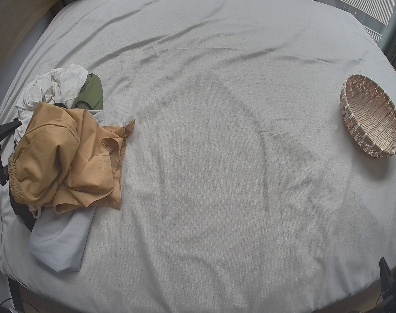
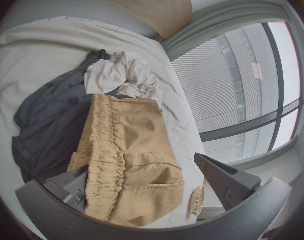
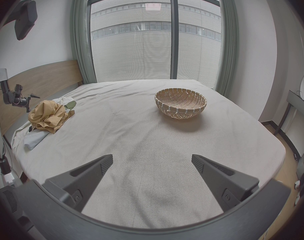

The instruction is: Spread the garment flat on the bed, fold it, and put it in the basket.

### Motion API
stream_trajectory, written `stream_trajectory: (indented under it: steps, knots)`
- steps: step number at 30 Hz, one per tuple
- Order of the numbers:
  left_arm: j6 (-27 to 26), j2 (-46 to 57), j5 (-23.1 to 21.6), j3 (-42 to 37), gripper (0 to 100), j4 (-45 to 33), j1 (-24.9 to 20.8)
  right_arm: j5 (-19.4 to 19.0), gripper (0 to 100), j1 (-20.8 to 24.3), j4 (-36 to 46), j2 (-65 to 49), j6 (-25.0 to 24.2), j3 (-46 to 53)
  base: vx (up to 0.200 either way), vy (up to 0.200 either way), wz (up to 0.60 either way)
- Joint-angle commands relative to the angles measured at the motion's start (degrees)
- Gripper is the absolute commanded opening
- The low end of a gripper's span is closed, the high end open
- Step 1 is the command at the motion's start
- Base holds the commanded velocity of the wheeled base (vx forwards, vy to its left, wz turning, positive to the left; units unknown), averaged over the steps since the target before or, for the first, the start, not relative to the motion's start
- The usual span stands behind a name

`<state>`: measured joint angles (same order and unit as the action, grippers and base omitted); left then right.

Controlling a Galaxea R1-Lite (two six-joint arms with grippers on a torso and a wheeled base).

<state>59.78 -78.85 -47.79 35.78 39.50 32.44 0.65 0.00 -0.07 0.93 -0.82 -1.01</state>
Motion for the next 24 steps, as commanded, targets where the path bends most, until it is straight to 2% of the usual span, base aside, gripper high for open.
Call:
stream_trajectory:
  steps: [1, 5, 7, 10, 13, 16, 23, 24]
  knots:
    - [2.62, 5.55, -1.26, -0.36, 100, 1.90, -2.38, 0.06, 100, 0.00, -0.01, -0.93, -0.06, 1.01, 0.000, 0.000, 0.00]
    - [1.83, 6.69, -1.61, -0.62, 100, 1.90, -3.00, 0.06, 100, 0.00, -0.01, -0.93, -0.06, 1.01, 0.000, 0.000, 0.00]
    - [-0.19, 6.16, -1.52, -0.80, 100, 1.99, -3.00, 0.06, 100, 0.00, -0.01, -0.93, -0.06, 1.01, 0.000, 0.000, 0.00]
    - [-6.43, 4.14, -1.26, -1.94, 100, 1.99, -2.82, 0.06, 100, 0.00, -0.01, -0.93, -0.06, 1.01, 0.000, 0.000, 0.00]
    - [-15.31, 2.65, -1.43, -4.93, 100, 2.16, -2.82, 0.06, 100, 0.00, -0.01, -0.93, -0.06, 1.01, 0.000, 0.000, 0.00]
    - [-19.53, 1.77, -1.61, -6.07, 100, 2.87, -2.82, 0.06, 100, 0.00, -0.01, -0.93, -0.06, 1.01, 0.000, 0.000, 0.00]
    - [-19.62, 1.94, -1.61, -5.72, 100, 3.92, -3.00, 0.06, 100, 0.00, -0.01, -0.93, -0.06, 1.01, 0.000, 0.000, 0.00]
    - [-19.62, 2.03, -1.70, -5.81, 0, 3.92, -2.91, 0.06, 100, 0.00, -0.01, -0.93, -0.06, 1.01, 0.000, 0.000, 0.00]
